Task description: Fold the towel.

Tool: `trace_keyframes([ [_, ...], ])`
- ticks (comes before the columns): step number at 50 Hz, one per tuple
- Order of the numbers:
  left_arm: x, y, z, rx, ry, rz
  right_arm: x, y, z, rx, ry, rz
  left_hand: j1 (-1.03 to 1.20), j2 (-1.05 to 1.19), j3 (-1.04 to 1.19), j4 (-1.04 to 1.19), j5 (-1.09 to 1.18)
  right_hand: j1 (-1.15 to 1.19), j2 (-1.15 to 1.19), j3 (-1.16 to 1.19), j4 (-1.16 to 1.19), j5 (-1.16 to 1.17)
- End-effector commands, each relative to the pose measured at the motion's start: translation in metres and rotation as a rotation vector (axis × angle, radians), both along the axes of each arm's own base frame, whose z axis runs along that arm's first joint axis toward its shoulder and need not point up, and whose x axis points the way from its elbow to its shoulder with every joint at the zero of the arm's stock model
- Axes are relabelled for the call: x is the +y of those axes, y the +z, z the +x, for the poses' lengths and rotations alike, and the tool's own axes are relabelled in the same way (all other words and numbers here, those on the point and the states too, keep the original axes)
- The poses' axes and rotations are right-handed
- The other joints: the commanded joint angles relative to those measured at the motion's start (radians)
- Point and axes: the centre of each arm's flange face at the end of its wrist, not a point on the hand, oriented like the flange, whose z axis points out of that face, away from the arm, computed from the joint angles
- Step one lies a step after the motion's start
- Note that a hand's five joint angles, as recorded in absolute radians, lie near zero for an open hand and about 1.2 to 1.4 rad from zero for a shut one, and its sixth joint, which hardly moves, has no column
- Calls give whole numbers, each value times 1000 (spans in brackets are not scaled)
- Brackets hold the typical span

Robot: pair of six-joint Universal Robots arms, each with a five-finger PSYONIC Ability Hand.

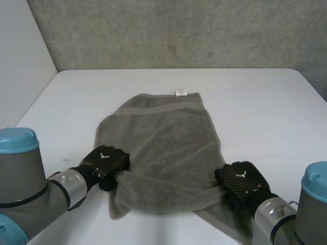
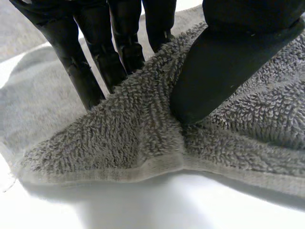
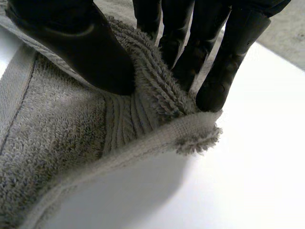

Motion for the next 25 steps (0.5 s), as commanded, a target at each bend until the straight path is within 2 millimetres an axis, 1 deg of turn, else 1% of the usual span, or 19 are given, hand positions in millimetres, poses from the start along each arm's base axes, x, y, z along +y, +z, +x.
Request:
trace_keyframes([
  [1,-9,11,-15,41,-31,-114,-18,5,8,44,26,-79,243,212,218,213,235,75,65,64,58,52],
  [2,-13,19,-21,54,-40,-151,-29,13,12,47,36,-132,243,212,218,213,235,75,65,64,58,52],
  [3,-13,19,-21,54,-40,-151,-29,13,12,47,36,-132,243,212,218,213,235,75,65,64,58,52],
  [5,-25,42,-35,100,-45,-227,-58,43,24,29,33,-292,243,212,218,213,235,75,65,64,58,52],
  [6,-25,42,-35,100,-44,-227,-58,43,24,29,33,-293,243,212,218,213,235,75,65,64,58,52],
  [8,-43,81,-48,198,7,-319,-94,89,38,-14,11,-515,243,212,218,213,235,75,65,64,58,52],
  [9,-43,81,-48,199,7,-320,-94,89,38,-14,11,-516,243,212,218,213,235,75,65,64,58,52],
  [10,-51,105,-54,266,47,-363,-112,118,44,-52,-12,-644,243,212,218,213,235,75,65,64,58,52],
  [11,-51,105,-54,266,47,-363,-112,119,44,-52,-12,-645,243,212,218,213,235,75,65,64,58,52],
  [13,-60,159,-60,424,132,-443,-134,181,50,-165,-58,-903,243,212,218,213,235,75,65,64,58,52],
  [14,-60,159,-60,425,133,-444,-135,181,50,-165,-58,-904,243,212,218,213,235,75,65,64,58,52],
  [16,-56,202,-58,577,197,-488,-141,228,52,-261,-92,-1101,243,212,218,213,235,75,65,64,58,52],
  [17,-56,202,-58,578,197,-488,-141,228,52,-262,-92,-1102,243,212,218,213,235,75,65,64,58,52],
  [18,-48,217,-59,637,209,-496,-141,240,53,-290,-97,-1149,243,212,218,213,235,75,65,64,58,52],
  [19,-48,217,-59,638,209,-496,-140,247,54,-303,-99,-1161,243,212,218,213,235,75,65,64,58,52],
  [21,-25,230,-64,708,190,-476,-140,247,53,-299,-99,-1150,243,212,218,213,235,75,65,64,58,52],
  [22,-24,230,-64,708,190,-476,-140,247,53,-299,-99,-1150,243,212,218,213,235,75,65,64,58,52],
  [24,3,216,-76,698,133,-414,-140,233,52,-257,-89,-1060,243,212,218,213,235,75,65,64,58,52],
  [25,3,216,-76,697,133,-413,-140,220,51,-223,-79,-992,243,212,218,213,235,75,65,64,58,52],
])
